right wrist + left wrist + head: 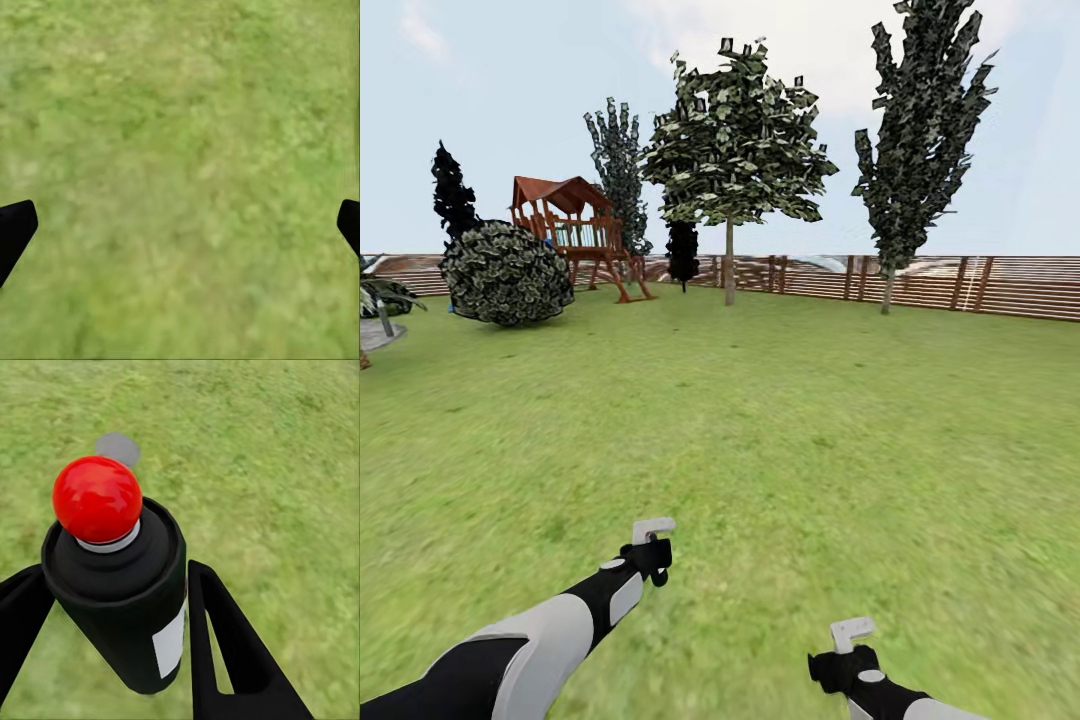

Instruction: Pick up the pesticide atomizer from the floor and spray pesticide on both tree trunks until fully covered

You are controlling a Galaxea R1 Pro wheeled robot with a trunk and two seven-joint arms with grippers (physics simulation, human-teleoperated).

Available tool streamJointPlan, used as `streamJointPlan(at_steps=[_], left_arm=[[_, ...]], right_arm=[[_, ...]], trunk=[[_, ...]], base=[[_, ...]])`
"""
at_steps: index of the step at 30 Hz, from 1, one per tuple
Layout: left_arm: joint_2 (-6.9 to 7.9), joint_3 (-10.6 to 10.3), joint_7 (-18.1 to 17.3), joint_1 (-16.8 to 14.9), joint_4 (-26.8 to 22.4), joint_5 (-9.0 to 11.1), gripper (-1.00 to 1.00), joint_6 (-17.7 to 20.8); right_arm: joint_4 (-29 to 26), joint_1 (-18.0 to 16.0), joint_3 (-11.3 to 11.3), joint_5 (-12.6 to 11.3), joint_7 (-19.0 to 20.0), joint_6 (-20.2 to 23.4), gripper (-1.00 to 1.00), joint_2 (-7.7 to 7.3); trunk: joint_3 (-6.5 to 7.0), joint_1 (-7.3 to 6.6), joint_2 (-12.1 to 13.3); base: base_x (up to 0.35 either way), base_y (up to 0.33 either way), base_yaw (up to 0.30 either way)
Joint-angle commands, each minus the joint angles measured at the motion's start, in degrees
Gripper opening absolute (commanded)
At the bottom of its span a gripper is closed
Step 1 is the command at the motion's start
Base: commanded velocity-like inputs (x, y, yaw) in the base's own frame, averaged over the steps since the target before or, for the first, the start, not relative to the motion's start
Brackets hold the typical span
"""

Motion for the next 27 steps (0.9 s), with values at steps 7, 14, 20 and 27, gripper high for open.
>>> streamJointPlan(at_steps=[7,14,20,27], left_arm=[[-0.01,0.0,0.0,0.0,-0.1,0.0,-1.0,0.0],[-0.01,0.0,0.0,0.0,-0.2,0.0,-1.0,-0.1],[-0.01,0.0,0.0,0.0,-0.3,0.1,-1.0,-0.2],[0.06,0.0,-0.1,0.0,-0.3,0.1,-1.0,-0.2]], right_arm=[[0.0,0.0,-0.1,-0.3,0.0,-1.1,1.0,-0.03],[0.0,-0.1,-0.2,-0.5,0.1,-1.0,1.0,-0.03],[0.0,-0.1,-0.2,-0.5,0.2,-0.9,1.0,0.0],[0.0,-0.1,-0.3,-0.5,0.2,-0.8,1.0,0.02]], trunk=[[0.0,0.0,0.0],[0.0,0.0,0.0],[0.0,0.0,0.0],[0.0,0.0,0.0]], base=[[0.35,0.0,0.0],[0.35,0.0,0.0],[0.35,0.0,-0.042],[0.35,0.0,-0.064]])
